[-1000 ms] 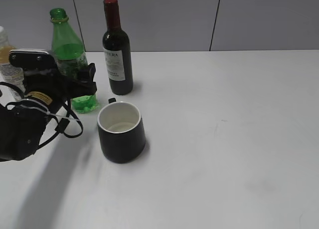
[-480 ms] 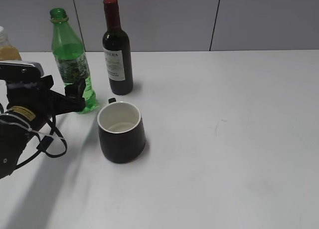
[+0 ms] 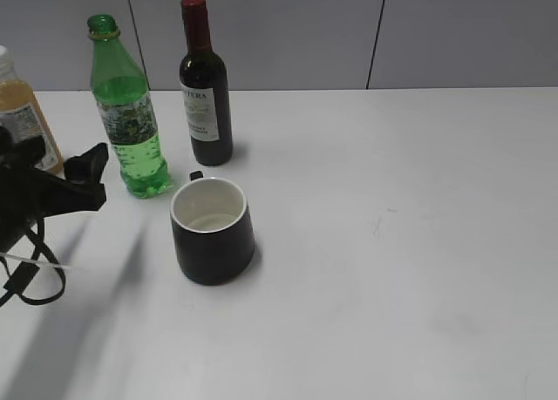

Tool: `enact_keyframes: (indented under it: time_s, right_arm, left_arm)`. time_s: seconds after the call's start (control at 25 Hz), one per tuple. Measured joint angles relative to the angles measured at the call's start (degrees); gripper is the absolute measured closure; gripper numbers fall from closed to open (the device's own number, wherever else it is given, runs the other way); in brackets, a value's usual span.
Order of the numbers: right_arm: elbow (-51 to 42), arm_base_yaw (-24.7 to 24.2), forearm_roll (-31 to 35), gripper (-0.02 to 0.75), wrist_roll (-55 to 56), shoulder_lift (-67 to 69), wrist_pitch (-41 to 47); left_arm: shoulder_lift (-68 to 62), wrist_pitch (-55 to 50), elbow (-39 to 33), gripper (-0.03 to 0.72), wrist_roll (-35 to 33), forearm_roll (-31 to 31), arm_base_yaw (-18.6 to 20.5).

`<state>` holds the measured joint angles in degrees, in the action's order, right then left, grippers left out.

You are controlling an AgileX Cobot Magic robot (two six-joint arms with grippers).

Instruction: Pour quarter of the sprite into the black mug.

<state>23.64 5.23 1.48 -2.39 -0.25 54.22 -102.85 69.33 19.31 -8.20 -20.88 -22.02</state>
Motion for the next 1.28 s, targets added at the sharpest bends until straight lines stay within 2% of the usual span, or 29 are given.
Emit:
enact_keyframes:
  time_s: [0.2, 0.48, 0.64, 0.92, 1.12, 1.28]
  right_arm:
    - [0.0, 0.0, 0.0, 0.148, 0.0, 0.0, 0.0]
    - [0.0, 0.0, 0.0, 0.148, 0.0, 0.0, 0.0]
    - [0.0, 0.0, 0.0, 0.148, 0.0, 0.0, 0.0]
    - [0.0, 0.0, 0.0, 0.148, 0.0, 0.0, 0.0]
    - [0.0, 0.0, 0.0, 0.148, 0.0, 0.0, 0.0]
    - [0.0, 0.0, 0.0, 0.148, 0.0, 0.0, 0.0]
  left_arm:
    - [7.6, -6.5, -1.1, 0.062, -3.4, -1.0, 0.0]
    - [17.1, -23.0, -1.2, 0.071, -11.4, -3.3, 0.0]
    - [22.1, -35.5, 1.2, 0.075, -14.2, -3.3, 1.8]
    - [27.8, -60.7, 11.0, 0.086, -16.1, 1.8, 8.4]
    - [29.3, -80.3, 21.3, 0.092, -15.6, 6.0, 11.4]
    - [29.3, -94.1, 30.0, 0.095, -7.5, 13.1, 11.9]
